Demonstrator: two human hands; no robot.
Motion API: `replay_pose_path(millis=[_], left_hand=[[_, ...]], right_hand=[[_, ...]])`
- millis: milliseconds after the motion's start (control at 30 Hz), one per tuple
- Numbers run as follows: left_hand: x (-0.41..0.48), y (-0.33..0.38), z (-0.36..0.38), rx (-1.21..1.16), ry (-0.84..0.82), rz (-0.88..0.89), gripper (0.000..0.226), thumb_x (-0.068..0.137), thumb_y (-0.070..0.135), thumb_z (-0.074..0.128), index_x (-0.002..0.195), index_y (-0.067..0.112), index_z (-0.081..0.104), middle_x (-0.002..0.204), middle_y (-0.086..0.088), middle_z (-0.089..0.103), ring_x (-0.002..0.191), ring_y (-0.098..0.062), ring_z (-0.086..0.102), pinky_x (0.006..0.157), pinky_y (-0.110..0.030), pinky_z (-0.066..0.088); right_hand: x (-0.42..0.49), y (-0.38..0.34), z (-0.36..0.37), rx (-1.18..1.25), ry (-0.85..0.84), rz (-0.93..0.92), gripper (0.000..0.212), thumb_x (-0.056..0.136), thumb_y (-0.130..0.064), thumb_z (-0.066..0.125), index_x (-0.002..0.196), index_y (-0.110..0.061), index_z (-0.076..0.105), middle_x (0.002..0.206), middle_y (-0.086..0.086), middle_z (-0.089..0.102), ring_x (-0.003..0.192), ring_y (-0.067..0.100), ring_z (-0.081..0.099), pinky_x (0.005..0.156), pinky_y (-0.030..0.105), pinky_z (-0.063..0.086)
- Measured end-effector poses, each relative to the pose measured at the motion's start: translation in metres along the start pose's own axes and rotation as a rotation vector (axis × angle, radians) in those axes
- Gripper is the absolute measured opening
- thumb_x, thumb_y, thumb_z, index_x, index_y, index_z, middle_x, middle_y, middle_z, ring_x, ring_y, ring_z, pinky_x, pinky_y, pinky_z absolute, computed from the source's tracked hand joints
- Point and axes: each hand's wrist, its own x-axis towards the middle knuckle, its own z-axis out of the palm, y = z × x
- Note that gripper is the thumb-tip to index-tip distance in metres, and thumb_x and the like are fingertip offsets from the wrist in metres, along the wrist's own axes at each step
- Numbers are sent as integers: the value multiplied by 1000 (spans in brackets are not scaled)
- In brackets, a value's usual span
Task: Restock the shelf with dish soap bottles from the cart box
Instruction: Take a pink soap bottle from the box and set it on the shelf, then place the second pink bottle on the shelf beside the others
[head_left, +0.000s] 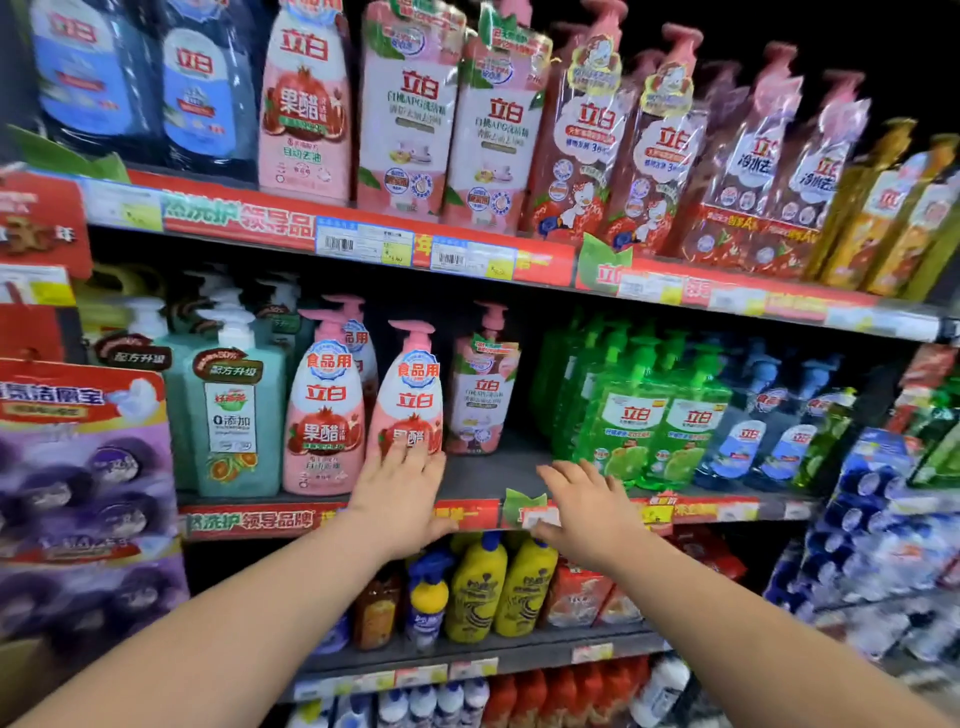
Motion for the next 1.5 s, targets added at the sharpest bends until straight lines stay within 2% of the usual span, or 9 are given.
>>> replay_pose_path(millis=[133,333,533,733,900,1067,1267,1500], left_hand=[[-64,14,-1,-22,-51,-109,88,81,67,45,147,16,14,154,-9,19,143,-32,12,114,-49,15],[-171,24,2,54,-178,-182,86,81,67,45,146,19,18,152,-8,22,142,-31,14,113,-49,17],[-252,-3,-3,83,-196,-295,86,81,67,45,146,19,18,151,-9,24,141,-32,17,112,-50,19],[-322,-46,-7,68,-187,-409,85,81,67,45,146,19,18,150,-7,26,141,-31,16,113,-49,18],[-390,-94,-13,40,-193,-456,84,83,65,43,146,18,16,151,-8,23,142,-31,13,114,-50,15],[-487,-181,-25,29,-238,-552,85,84,67,41,148,20,11,155,-7,16,145,-30,8,116,-50,11],[-590,-287,-38,67,-215,-660,85,82,69,41,147,20,15,153,-6,22,142,-30,13,114,-50,15],[-645,-348,-21,44,-202,-719,84,82,69,40,146,19,18,150,-6,27,141,-31,17,112,-50,19]], right_hand=[[-52,-7,6,26,-12,-43,76,87,-50,54,148,-22,19,156,-1,21,145,25,14,114,49,20],[-121,-32,32,82,-141,-97,76,87,-52,52,148,-23,18,157,2,19,145,28,15,113,51,21],[-150,-84,34,115,-97,-210,76,85,-53,54,147,-24,20,154,0,24,142,25,20,111,50,24],[-173,-155,29,98,-124,-303,79,86,-54,53,148,-23,17,157,0,18,145,26,15,112,50,22],[-182,-237,17,71,-132,-339,81,84,-58,54,148,-23,18,155,0,22,143,27,19,112,48,24],[-205,-370,3,120,-188,-437,80,85,-54,54,149,-25,16,156,1,19,144,29,16,113,52,21],[-240,-523,-7,116,-149,-595,76,86,-52,54,148,-26,18,156,2,22,144,28,17,114,52,19],[-253,-610,-6,39,-246,-620,73,88,-47,55,148,-25,20,156,4,22,145,30,16,115,53,18]])
